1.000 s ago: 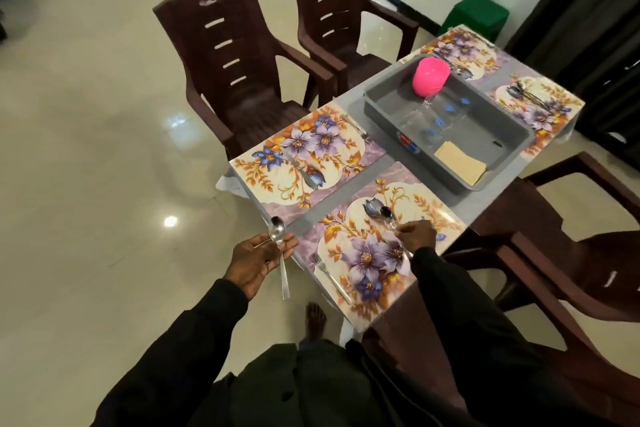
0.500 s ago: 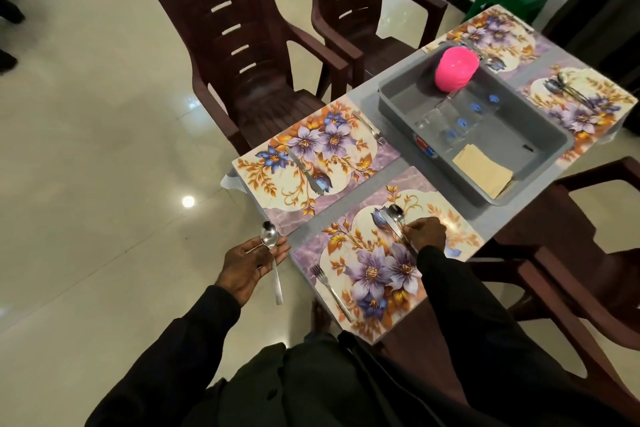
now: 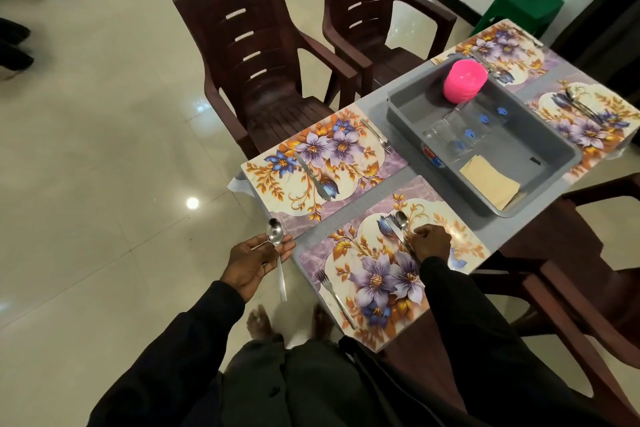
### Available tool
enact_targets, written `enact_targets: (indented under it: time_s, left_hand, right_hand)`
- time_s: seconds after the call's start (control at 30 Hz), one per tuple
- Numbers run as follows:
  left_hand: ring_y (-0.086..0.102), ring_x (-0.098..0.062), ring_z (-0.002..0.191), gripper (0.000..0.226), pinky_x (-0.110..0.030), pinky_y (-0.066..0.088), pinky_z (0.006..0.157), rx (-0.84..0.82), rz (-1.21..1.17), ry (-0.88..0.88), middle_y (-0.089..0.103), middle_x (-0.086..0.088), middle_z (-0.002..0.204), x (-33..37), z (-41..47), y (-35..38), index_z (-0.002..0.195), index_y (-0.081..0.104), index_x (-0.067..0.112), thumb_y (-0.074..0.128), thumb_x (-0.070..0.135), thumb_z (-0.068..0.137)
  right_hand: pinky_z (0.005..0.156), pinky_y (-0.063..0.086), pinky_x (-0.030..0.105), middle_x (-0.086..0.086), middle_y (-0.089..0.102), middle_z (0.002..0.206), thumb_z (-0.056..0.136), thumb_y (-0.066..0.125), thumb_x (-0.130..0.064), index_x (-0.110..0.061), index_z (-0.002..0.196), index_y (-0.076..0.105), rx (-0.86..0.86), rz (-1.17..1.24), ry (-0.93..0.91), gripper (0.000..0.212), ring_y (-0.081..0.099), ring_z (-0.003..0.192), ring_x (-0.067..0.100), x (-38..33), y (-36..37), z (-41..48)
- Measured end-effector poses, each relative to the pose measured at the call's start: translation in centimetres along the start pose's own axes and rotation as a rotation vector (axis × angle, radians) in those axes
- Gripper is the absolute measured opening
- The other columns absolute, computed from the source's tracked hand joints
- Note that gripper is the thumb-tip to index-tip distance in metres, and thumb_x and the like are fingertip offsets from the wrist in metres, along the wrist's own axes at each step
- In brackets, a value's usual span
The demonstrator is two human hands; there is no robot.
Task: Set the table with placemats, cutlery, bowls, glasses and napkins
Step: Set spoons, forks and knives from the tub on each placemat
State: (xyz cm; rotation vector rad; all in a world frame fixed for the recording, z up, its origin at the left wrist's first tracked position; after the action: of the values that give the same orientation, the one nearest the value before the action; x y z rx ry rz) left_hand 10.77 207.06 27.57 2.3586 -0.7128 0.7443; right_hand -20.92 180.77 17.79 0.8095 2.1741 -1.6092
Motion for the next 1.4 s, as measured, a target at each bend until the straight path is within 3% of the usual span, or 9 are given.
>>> enact_targets:
  time_s: [0.2, 0.3, 0.4, 0.47, 0.6, 0.73, 0.83, 1.2, 1.4]
  left_hand:
    - [0.069, -0.040, 0.116, 0.043, -0.042, 0.057, 0.098, -0.059, -0.011, 0.004, 0.070, -0.026, 0.124, 1.2, 0.2, 0.0, 0.128, 0.061, -0.008, 0.071, -0.005, 0.086]
    - [0.068, -0.041, 0.116, 0.040, -0.042, 0.059, 0.096, -0.091, -0.023, -0.009, 0.070, -0.026, 0.123, 2.3, 0.7, -0.5, 0.127, 0.061, -0.008, 0.069, -0.005, 0.087]
    - [0.067, -0.044, 0.118, 0.037, -0.046, 0.055, 0.101, -0.130, -0.059, -0.034, 0.068, -0.029, 0.126, 4.1, 1.3, -1.6, 0.128, 0.060, -0.009, 0.066, -0.003, 0.092]
    - [0.065, -0.045, 0.120, 0.041, -0.050, 0.050, 0.107, -0.145, -0.078, -0.036, 0.066, -0.031, 0.128, 6.0, 1.9, -3.0, 0.131, 0.058, -0.009, 0.066, 0.004, 0.093]
    - [0.065, -0.043, 0.120, 0.042, -0.054, 0.044, 0.113, -0.110, -0.113, -0.020, 0.066, -0.030, 0.128, 10.3, 2.8, -6.5, 0.135, 0.054, -0.006, 0.059, 0.020, 0.102]
    - [0.063, -0.043, 0.123, 0.054, -0.053, 0.040, 0.116, -0.097, -0.212, 0.018, 0.065, -0.031, 0.129, 14.9, 3.5, -10.5, 0.137, 0.051, -0.004, 0.054, 0.038, 0.102]
    - [0.063, -0.041, 0.125, 0.060, -0.052, 0.038, 0.118, -0.105, -0.242, 0.045, 0.065, -0.030, 0.130, 17.6, 3.9, -13.5, 0.136, 0.051, -0.005, 0.050, 0.045, 0.103]
    - [0.067, -0.040, 0.119, 0.065, -0.053, 0.043, 0.114, -0.103, -0.111, 0.074, 0.068, -0.027, 0.127, 22.9, 7.3, -20.0, 0.150, 0.034, 0.007, 0.049, 0.051, 0.104]
    - [0.068, -0.038, 0.118, 0.054, -0.052, 0.045, 0.113, -0.112, -0.028, 0.074, 0.070, -0.026, 0.124, 26.0, 10.8, -20.3, 0.137, 0.049, -0.003, 0.045, 0.042, 0.107]
  right_hand:
    - [0.082, 0.058, 0.028, 0.012, 0.076, 0.089, 0.087, 0.075, -0.004, -0.001, 0.091, 0.079, -0.039, 0.171, -0.123, 0.006, 0.069, 0.078, 0.020, -4.8, -0.1, -3.9]
    - [0.070, 0.051, 0.008, 0.001, 0.074, 0.085, 0.086, 0.077, -0.008, -0.007, 0.090, 0.078, -0.159, 0.234, -0.234, 0.005, 0.066, 0.074, 0.005, -9.2, 1.7, -7.8]
    - [0.078, 0.059, 0.027, 0.001, 0.076, 0.078, 0.084, 0.079, -0.008, -0.014, 0.085, 0.078, -0.324, 0.334, -0.291, 0.006, 0.071, 0.075, 0.015, -13.5, 5.0, -11.5]
    - [0.076, 0.061, 0.036, 0.008, 0.075, 0.075, 0.085, 0.079, -0.008, -0.009, 0.085, 0.078, -0.434, 0.413, -0.296, 0.001, 0.070, 0.071, 0.019, -16.8, 7.4, -14.2]
    - [0.077, 0.061, 0.039, 0.024, 0.074, 0.084, 0.089, 0.077, -0.012, 0.007, 0.092, 0.075, -0.665, 0.553, -0.202, 0.020, 0.071, 0.073, 0.026, -23.4, 11.7, -19.5]
    - [0.085, 0.061, 0.041, 0.018, 0.077, 0.096, 0.091, 0.074, -0.033, 0.005, 0.104, 0.072, -0.940, 0.490, -0.120, 0.040, 0.075, 0.092, 0.032, -29.3, 16.0, -24.4]
    - [0.083, 0.062, 0.037, 0.017, 0.077, 0.098, 0.092, 0.073, -0.032, 0.005, 0.106, 0.071, -1.021, 0.441, -0.116, 0.040, 0.075, 0.093, 0.031, -33.1, 18.5, -26.8]
    - [0.064, 0.055, 0.021, 0.006, 0.073, 0.079, 0.092, 0.073, -0.022, 0.001, 0.096, 0.073, -0.837, 0.276, -0.311, 0.024, 0.067, 0.066, 0.010, -40.0, 23.2, -26.8]
    - [0.067, 0.059, 0.023, -0.001, 0.074, 0.076, 0.092, 0.073, -0.024, -0.016, 0.088, 0.074, -0.706, 0.220, -0.361, 0.009, 0.070, 0.067, 0.010, -43.2, 25.0, -22.6]
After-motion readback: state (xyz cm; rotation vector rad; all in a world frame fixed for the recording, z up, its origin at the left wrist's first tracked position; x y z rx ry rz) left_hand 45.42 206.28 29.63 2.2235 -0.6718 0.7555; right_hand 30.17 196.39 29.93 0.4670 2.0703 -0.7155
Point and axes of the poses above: each hand's wrist, its own z-axis towards the middle knuckle, its own y-axis out of the palm, x = y × z, the point moved 5 cm from there along z, towards the middle knuckle
